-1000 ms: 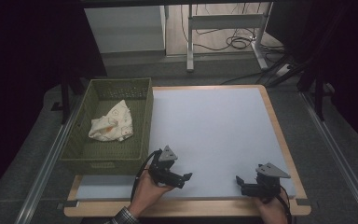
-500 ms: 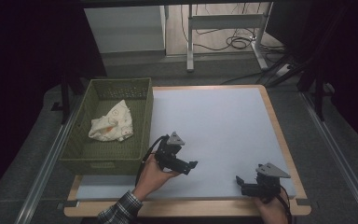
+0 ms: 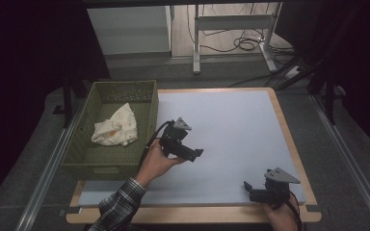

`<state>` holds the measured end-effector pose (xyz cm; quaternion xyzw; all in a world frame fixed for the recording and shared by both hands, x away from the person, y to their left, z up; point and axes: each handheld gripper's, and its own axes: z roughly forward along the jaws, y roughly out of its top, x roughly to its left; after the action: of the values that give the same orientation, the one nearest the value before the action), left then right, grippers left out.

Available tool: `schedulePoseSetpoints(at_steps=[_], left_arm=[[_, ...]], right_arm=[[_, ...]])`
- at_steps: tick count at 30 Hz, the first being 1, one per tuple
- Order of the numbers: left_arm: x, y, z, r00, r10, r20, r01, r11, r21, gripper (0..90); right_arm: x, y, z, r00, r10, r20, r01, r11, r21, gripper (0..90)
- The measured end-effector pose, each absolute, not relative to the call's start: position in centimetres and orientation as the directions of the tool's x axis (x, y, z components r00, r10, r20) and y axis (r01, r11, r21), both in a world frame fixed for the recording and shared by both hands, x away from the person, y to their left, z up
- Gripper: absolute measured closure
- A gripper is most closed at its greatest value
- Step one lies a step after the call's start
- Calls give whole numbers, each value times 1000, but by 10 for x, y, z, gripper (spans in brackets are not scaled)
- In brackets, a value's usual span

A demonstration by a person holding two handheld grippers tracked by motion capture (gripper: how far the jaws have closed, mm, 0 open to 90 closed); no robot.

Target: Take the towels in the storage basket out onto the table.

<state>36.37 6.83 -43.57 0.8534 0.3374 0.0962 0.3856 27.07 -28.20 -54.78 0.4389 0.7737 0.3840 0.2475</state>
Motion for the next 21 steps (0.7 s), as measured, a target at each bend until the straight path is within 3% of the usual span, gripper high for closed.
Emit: schedulePoseSetpoints(at_steps=[21], left_arm=[[410,148,-398,629,775,-61,576,-412,706,31]], right_arm=[[271,-282,-548,-494,868,-47,488,322,811,0]])
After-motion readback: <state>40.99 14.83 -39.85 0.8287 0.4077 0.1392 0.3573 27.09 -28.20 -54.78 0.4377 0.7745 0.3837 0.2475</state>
